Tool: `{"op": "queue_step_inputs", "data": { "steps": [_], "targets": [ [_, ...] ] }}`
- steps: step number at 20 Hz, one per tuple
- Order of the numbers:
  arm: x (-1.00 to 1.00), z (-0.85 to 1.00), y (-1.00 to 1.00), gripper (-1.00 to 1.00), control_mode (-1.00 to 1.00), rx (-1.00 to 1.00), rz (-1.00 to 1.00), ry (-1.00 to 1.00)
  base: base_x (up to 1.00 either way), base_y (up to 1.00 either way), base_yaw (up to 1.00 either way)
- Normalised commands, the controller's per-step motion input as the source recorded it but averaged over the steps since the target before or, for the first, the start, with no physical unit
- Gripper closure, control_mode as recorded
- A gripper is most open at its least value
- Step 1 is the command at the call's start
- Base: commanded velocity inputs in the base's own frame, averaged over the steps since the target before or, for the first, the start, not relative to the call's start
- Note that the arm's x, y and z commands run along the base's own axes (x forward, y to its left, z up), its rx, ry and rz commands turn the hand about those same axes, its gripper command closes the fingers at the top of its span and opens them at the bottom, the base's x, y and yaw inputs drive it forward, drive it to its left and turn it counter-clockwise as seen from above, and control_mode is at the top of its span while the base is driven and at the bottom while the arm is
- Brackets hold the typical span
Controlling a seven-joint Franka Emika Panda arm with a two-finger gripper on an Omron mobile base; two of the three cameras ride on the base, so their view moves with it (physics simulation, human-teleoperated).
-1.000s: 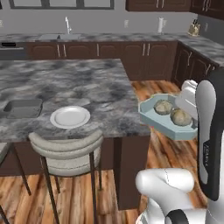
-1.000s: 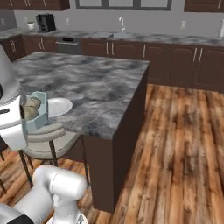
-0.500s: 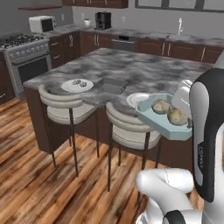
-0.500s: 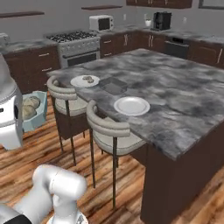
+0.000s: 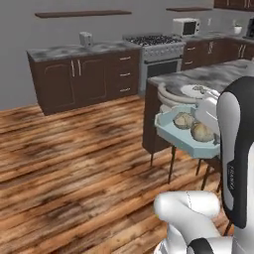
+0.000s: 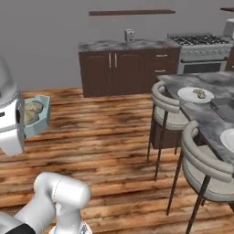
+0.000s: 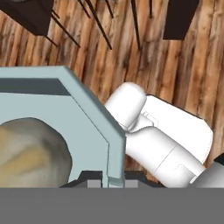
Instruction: Place two dumplings into each of the tupperware containers and then place the containers in the fridge.
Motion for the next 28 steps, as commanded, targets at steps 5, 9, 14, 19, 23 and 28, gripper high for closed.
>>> {"op": "queue_step_inputs", "data": {
  "steps": [5, 9, 14, 19, 23, 28],
  "targets": [
    [0.00, 0.00, 0.00, 1.00, 1.00, 0.00, 0.00, 0.00, 0.00, 0.63, 0.88],
    [0.00, 0.00, 0.00, 1.00, 1.00, 0.00, 0.00, 0.00, 0.00, 0.24, 0.97],
    [0.00, 0.00, 0.00, 1.00, 1.00, 0.00, 0.00, 0.00, -0.09, 0.00, 1.00],
    [0.00, 0.00, 0.00, 1.00, 1.00, 0.00, 0.00, 0.00, -0.10, 0.00, 1.00],
    [0.00, 0.00, 0.00, 1.00, 1.00, 0.00, 0.00, 0.00, -0.08, 0.00, 1.00],
    [0.00, 0.00, 0.00, 1.00, 1.00, 0.00, 0.00, 0.00, -0.01, -0.01, 1.00]
  ]
}}
